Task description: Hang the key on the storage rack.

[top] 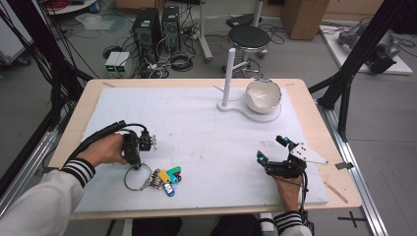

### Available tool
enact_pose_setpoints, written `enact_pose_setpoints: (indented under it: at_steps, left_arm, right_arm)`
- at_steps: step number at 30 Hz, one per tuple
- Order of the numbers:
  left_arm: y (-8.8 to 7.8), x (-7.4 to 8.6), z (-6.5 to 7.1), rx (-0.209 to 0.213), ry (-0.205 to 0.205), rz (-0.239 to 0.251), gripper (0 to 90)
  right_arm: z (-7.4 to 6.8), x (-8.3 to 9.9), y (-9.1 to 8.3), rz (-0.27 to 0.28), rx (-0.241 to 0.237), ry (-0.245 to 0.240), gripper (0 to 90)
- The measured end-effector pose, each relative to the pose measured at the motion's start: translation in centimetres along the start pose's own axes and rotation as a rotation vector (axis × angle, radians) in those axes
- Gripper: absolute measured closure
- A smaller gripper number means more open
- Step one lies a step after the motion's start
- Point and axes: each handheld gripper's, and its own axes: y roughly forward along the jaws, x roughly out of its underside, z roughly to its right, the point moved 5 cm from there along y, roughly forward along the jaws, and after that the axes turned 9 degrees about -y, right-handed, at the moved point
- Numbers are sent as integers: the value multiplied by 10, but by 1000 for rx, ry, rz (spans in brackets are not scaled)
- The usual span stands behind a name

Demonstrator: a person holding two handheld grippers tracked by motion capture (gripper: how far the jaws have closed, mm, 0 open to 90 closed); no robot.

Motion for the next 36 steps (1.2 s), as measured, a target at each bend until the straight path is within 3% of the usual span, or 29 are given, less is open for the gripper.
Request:
enact_pose_setpoints:
  at_steps: [6,17,23,36]
  left_arm:
    - [1,0,1,5,-7,0,836]
    - [0,0,1,-5,-5,8,850]
    - [-5,1,0,-4,1,42,855]
    - [-33,12,2,-5,0,183,860]
  right_arm:
    - [0,0,0,-1,1,-1,13]
    - [0,0,0,-1,2,0,14]
    - [0,0,0,-2,0,1,14]
    - [2,0,0,5,0,9,13]
